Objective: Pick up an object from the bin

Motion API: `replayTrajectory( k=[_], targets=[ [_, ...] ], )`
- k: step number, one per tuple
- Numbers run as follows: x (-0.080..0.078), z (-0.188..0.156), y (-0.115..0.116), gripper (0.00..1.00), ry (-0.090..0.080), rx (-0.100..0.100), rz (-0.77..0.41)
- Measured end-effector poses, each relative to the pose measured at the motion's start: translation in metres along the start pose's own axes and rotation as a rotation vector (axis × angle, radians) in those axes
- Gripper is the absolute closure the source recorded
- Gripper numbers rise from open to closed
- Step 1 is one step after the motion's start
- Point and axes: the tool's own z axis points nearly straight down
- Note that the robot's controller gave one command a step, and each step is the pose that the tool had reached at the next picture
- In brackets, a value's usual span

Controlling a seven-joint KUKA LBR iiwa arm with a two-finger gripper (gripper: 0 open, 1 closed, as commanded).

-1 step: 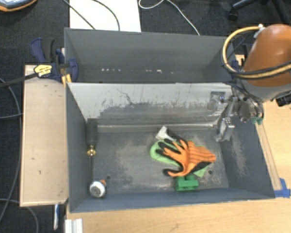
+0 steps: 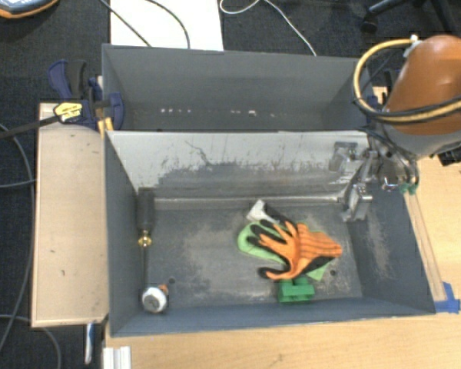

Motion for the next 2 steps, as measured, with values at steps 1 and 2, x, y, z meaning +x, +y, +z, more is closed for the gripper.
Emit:
replayTrajectory(
  k=[1, 2],
  targets=[
    [0.002, 0.1, -0.022, 0.0, 0.0, -0.001, 0.047],
    [0.023, 0.097, 0.048, 0.0, 0.001, -0.002, 0.069]
  ],
)
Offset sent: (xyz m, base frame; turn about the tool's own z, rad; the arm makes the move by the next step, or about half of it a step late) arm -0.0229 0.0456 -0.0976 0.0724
